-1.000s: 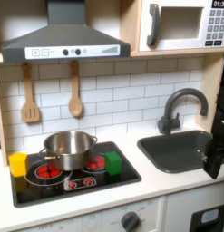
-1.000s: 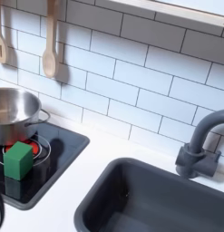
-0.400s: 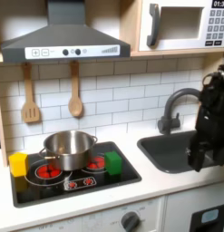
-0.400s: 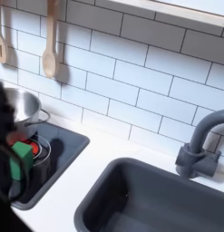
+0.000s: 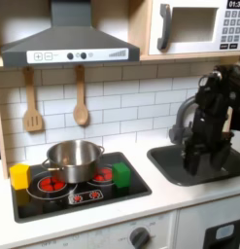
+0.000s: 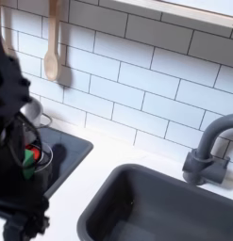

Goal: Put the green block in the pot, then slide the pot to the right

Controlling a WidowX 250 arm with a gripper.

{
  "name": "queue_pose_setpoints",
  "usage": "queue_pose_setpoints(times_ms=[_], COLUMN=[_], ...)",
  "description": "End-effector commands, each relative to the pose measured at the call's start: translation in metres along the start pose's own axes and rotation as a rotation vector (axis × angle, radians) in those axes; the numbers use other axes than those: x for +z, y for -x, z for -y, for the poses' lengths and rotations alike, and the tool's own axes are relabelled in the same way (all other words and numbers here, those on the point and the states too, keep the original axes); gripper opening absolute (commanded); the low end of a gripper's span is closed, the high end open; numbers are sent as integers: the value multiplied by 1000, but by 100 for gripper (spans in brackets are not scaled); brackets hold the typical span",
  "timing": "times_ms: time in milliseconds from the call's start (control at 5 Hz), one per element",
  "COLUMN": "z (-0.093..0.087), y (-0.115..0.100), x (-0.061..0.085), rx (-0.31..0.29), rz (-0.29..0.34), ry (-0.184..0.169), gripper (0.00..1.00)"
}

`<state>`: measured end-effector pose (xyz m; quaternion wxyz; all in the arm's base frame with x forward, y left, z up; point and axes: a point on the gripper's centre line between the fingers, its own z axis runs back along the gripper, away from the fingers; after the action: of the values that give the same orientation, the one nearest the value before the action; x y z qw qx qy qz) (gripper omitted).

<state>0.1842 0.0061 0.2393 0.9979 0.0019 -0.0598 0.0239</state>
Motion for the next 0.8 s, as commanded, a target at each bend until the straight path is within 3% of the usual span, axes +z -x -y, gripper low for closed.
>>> queue_pose_setpoints(times_ms=[0, 600], z=[-21, -37], y=[-37, -87], x=[-8, -21], rx=[12, 37], rz=[15, 18], ry=[-40, -64], gripper=[100, 100])
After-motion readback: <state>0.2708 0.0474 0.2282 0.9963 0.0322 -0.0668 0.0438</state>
